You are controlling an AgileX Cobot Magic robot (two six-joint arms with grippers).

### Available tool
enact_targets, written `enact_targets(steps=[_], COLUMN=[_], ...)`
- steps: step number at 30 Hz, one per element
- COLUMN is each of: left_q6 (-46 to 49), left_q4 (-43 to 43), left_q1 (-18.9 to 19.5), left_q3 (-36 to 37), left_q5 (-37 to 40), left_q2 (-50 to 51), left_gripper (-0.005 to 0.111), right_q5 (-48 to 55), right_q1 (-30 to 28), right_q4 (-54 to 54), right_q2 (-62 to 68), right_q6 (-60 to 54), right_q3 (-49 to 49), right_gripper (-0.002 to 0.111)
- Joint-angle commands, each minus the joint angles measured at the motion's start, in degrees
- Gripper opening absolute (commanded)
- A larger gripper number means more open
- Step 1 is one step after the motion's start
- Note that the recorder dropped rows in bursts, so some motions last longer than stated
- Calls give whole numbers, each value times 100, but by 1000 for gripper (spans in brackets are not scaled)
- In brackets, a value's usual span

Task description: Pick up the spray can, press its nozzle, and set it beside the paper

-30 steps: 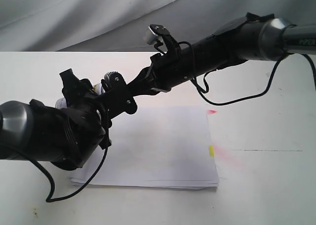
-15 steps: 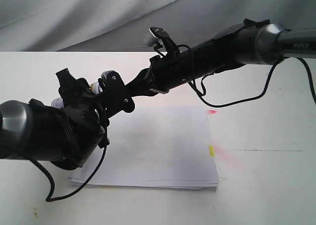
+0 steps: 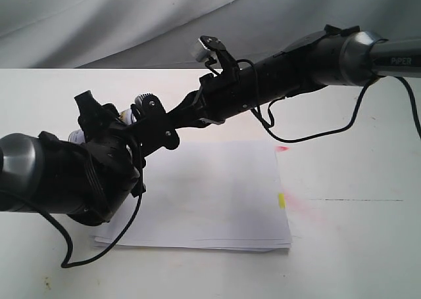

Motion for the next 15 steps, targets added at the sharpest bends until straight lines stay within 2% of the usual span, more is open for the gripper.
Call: enact_targets(steps=[1,15], left_q6=[-1,-1], left_q4=[349,359], left_q1=[-40,-40], left_q3=[-64,-64], left_q5=[53,53], left_q2=[-65,-65], left_gripper=[0,0], right_q5=[60,113], right_q1=[39,48], right_q4=[114,125], right_q2=[11,11], right_q6=[-72,-72], right_q3=[-24,-24], right_gripper=[0,0])
